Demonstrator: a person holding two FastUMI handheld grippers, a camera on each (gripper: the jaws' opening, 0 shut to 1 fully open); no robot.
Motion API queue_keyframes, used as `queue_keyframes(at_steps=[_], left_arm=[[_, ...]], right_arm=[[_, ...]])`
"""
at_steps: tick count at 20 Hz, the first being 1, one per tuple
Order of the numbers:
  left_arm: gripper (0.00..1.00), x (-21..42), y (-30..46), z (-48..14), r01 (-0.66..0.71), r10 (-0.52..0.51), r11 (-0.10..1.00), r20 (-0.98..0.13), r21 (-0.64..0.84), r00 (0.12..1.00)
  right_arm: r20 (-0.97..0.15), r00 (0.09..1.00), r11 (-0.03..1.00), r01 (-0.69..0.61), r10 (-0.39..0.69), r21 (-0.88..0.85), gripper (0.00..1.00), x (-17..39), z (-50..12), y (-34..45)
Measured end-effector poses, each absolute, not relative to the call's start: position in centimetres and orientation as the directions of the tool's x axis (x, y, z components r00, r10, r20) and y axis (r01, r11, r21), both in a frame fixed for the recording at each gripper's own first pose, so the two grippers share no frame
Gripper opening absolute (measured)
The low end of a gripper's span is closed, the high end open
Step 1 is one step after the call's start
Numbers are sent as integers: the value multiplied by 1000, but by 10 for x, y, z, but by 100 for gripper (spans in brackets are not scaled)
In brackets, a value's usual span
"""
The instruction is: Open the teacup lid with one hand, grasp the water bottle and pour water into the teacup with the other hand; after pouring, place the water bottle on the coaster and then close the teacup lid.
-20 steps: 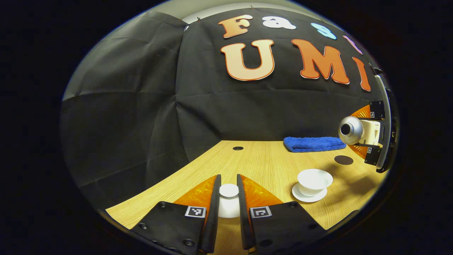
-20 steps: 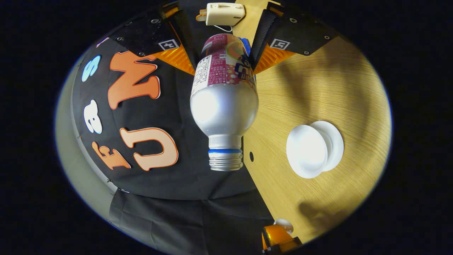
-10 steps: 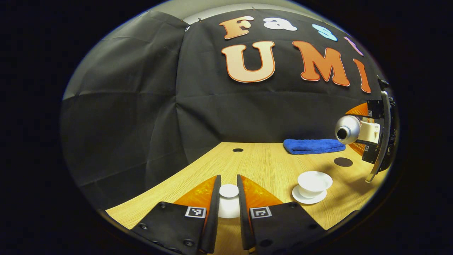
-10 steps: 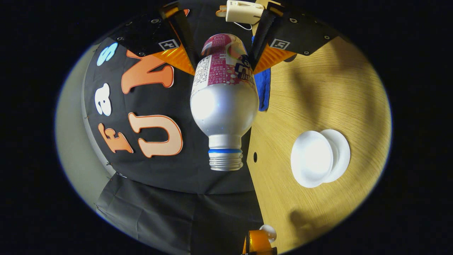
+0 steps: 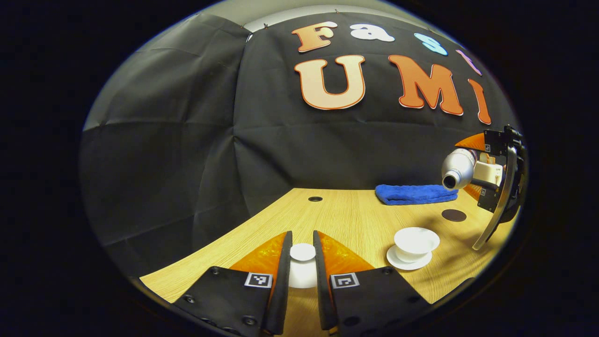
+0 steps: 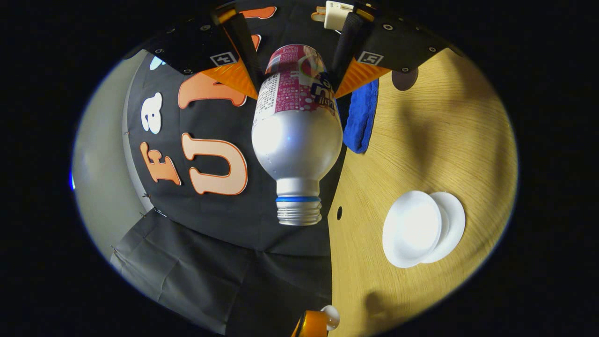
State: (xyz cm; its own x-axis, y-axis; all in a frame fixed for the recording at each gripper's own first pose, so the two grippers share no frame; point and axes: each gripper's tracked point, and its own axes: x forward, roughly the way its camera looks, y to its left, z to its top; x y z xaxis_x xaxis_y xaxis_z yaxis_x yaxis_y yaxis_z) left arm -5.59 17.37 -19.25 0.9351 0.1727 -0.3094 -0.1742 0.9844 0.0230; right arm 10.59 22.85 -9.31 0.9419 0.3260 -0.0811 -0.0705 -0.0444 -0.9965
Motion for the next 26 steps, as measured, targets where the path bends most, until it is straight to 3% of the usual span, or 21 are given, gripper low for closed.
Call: queue_keyframes(at_steps=[11,14,15,26], left_arm=[[31,-55,175,-191,-178,174,984,-300,13,938],[31,-55,175,-191,-180,175,984,-298,12,938],[31,-55,175,-190,-179,174,984,-296,10,939],[31,-55,175,-188,-176,171,984,-292,8,941]], right_arm=[[-23,944,-159,32,330,-987,78,119,-82,219],[-6,944,-176,55,331,-983,75,120,-79,218],[2,942,-183,67,335,-981,78,120,-77,218],[45,938,-220,127,343,-967,78,133,-53,213]])
